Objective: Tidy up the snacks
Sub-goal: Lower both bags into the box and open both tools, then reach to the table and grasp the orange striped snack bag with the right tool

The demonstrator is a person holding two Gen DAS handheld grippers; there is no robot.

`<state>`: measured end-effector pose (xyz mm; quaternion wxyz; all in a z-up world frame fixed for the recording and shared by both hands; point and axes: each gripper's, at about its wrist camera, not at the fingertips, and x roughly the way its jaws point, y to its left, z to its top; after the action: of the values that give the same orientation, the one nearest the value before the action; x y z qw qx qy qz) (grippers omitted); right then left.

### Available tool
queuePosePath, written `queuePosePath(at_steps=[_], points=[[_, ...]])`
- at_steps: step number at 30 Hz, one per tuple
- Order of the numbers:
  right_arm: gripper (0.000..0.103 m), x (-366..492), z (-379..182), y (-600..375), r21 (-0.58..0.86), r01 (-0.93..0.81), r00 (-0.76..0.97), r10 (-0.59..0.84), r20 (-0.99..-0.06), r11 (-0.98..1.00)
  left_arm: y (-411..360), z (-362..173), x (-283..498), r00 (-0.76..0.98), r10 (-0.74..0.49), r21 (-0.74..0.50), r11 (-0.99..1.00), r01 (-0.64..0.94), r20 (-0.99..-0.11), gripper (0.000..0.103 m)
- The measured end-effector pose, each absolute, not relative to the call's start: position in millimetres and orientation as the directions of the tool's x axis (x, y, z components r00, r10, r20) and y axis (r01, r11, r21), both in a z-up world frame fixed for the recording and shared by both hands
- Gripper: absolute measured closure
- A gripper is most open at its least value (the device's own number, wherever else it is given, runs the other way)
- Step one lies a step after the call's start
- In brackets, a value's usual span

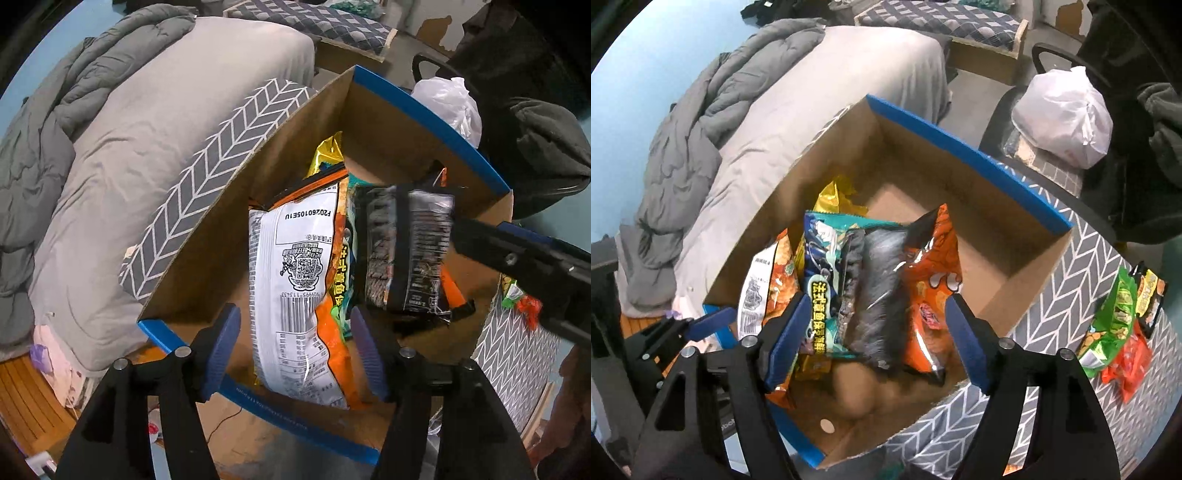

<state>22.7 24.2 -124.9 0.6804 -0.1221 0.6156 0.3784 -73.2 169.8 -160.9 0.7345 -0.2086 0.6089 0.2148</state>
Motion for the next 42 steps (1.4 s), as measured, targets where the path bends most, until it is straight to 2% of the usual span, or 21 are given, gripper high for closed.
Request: queuePosePath(at_steps=[4,12,33,42], points=[[0.021,26,-116,19,0.298,-0.659,-0.028,0.373,-0.927,0.691,170,-155,-75,0.170,0.060,-0.051,0.813,-0.580,-0.984,0.034],[0.019,25,-102,-1,0.264,-0.667,0.010,0.363,-0.932,0.697,158,-135,-78,0.209,0.037,-0.092,0.814,-0.574,-0.977,0.033],[0.018,9,-107,-129,0.211,-0.683,-0.003,0.286,-0.958,0.699,48,-126,-74,0.187,0.004,-0.067,0.925,-0.373,-0.982,0.033],[0.018,-9,-124,-180,0.239,-0.762,-0.075,0.285,-0.956,0.602,-4,-134,-93,0.158,0.019,-0.052,0.899,-0.434,-0.987,0.033]])
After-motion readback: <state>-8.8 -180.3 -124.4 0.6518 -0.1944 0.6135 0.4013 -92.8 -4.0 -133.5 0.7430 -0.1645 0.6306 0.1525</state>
